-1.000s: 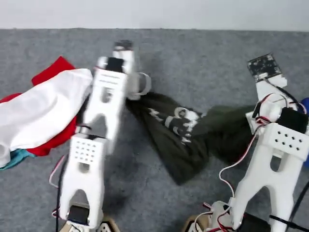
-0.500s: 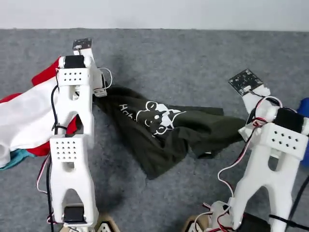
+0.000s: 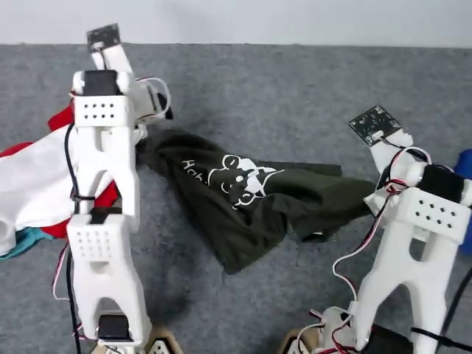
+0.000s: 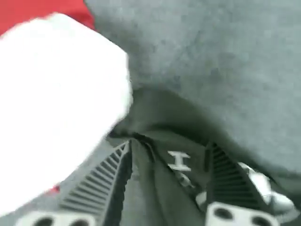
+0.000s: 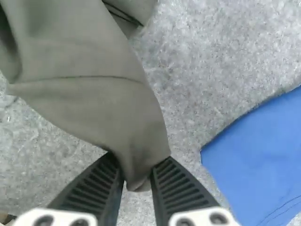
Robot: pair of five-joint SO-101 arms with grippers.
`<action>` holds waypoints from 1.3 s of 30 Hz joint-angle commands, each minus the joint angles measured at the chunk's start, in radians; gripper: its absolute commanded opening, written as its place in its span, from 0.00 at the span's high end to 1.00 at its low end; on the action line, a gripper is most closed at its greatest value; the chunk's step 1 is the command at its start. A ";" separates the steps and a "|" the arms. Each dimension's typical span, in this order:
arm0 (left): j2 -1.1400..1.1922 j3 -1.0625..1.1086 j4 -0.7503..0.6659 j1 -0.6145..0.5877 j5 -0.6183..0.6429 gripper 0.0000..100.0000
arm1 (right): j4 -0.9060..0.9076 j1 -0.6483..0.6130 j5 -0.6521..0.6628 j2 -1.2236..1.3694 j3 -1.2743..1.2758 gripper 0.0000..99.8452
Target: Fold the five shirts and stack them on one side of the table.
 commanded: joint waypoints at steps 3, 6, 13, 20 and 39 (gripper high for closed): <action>-0.408 0.435 0.025 0.143 0.041 0.76 | -0.008 -0.022 0.006 -0.013 -0.008 0.99; -0.609 0.728 0.023 0.238 0.117 0.76 | -0.008 -0.022 0.006 -0.013 -0.008 0.99; -0.686 1.118 0.023 0.391 0.316 0.69 | -0.010 -0.024 0.006 -0.013 -0.008 0.99; -0.483 1.129 0.023 0.508 0.433 0.67 | -0.010 -0.025 0.006 -0.012 -0.005 0.99; -0.143 1.015 0.020 0.537 0.434 0.68 | -0.033 -0.024 0.006 -0.008 -0.003 0.99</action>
